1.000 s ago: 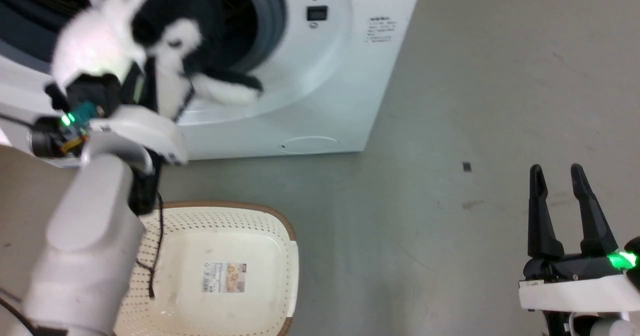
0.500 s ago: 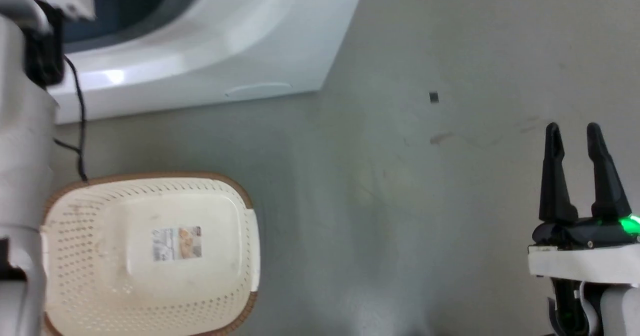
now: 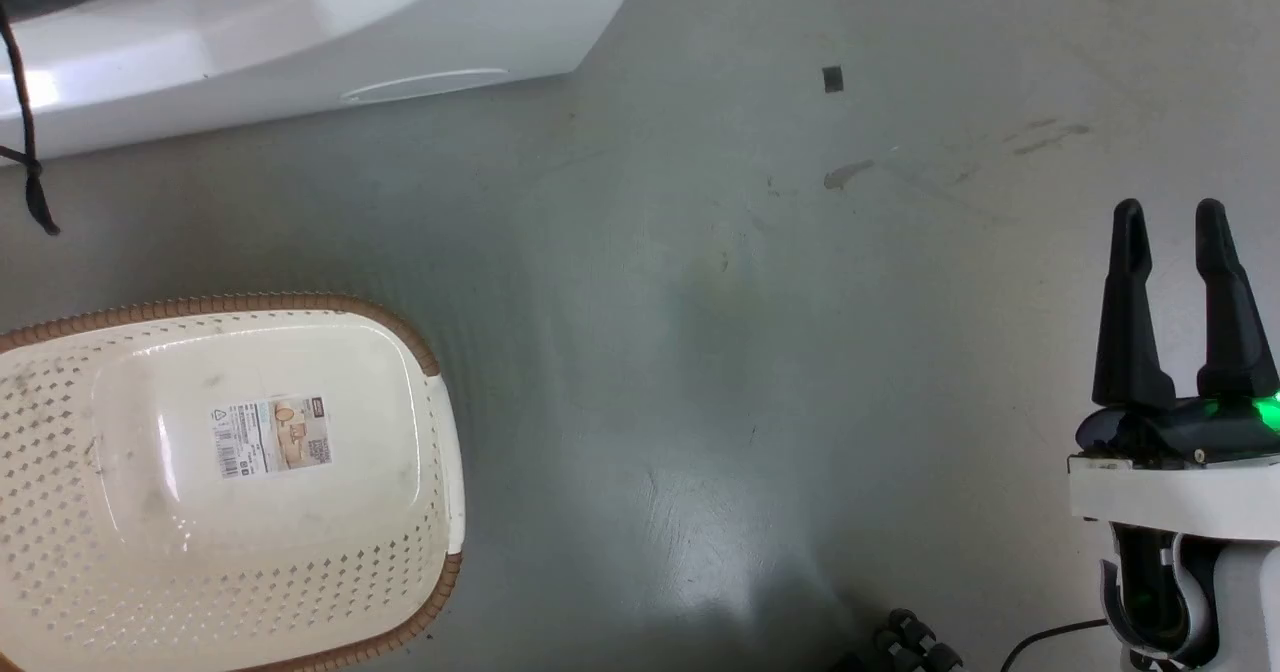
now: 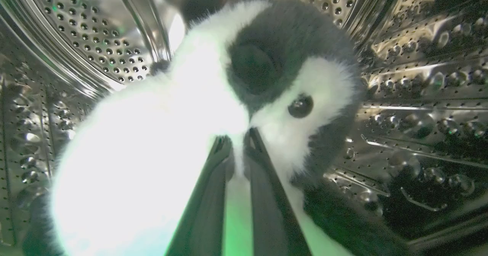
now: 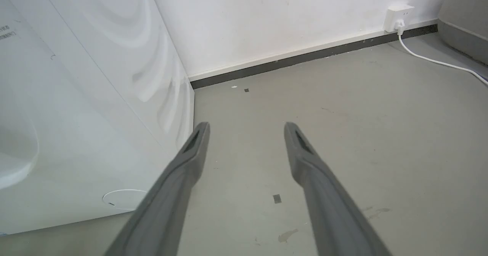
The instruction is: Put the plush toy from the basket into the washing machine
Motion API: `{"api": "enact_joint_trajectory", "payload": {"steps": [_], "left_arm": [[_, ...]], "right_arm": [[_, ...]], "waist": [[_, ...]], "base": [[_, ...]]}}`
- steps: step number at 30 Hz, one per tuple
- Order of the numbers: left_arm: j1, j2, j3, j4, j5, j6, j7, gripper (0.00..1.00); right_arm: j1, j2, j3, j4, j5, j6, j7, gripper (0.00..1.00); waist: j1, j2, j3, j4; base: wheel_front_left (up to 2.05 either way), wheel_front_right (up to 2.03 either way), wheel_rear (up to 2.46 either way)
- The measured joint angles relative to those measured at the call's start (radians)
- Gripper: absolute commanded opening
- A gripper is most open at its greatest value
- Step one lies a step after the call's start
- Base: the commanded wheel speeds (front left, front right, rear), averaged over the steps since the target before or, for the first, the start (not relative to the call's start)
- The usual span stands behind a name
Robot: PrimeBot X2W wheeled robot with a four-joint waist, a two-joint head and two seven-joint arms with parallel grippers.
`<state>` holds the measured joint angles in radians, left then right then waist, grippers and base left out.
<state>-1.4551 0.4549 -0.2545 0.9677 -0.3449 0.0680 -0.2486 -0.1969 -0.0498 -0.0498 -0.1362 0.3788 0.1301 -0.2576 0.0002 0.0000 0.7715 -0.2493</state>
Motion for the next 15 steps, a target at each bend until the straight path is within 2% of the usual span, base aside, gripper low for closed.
{"api": "enact_joint_trajectory", "payload": {"steps": [2, 3, 4, 11, 15], "left_arm": [[-0.011, -0.003, 0.0, 0.02, -0.001, 0.0, -0.002, 0.0], [-0.013, -0.004, 0.0, 0.03, 0.0, 0.003, -0.004, 0.36], [-0.016, -0.006, 0.005, 0.043, -0.004, 0.002, -0.007, 1.0], [0.001, -0.033, 0.011, 0.063, -0.01, -0.009, -0.008, 1.0], [0.096, -0.051, 0.026, 0.028, -0.01, -0.009, -0.008, 1.0]], "right_arm": [[-0.003, 0.0, -0.002, 0.0, 0.001, 0.0, 0.0, 1.0], [-0.004, 0.0, -0.003, 0.0, 0.001, 0.0, 0.0, 1.0], [-0.005, 0.0, -0.004, 0.0, 0.001, 0.0, 0.0, 1.0], [-0.007, 0.0, -0.008, 0.004, -0.012, 0.0, 0.0, 1.0], [-0.007, 0.0, -0.011, 0.006, -0.028, 0.0, 0.0, 1.0]], "waist": [[0.0, 0.0, 0.007, 0.002], [0.0, 0.0, 0.008, 0.004], [-0.0001, 0.0, 0.008, 0.007], [-0.0001, 0.0, -0.024, 0.035], [-0.0001, 0.0, -0.063, 0.052]], "base": [[0.0, 0.0, 0.0], [0.0, 0.0, 0.0], [0.0, 0.0, 0.0], [0.0, 0.0, 0.0], [0.0, 0.0, 0.0]]}}
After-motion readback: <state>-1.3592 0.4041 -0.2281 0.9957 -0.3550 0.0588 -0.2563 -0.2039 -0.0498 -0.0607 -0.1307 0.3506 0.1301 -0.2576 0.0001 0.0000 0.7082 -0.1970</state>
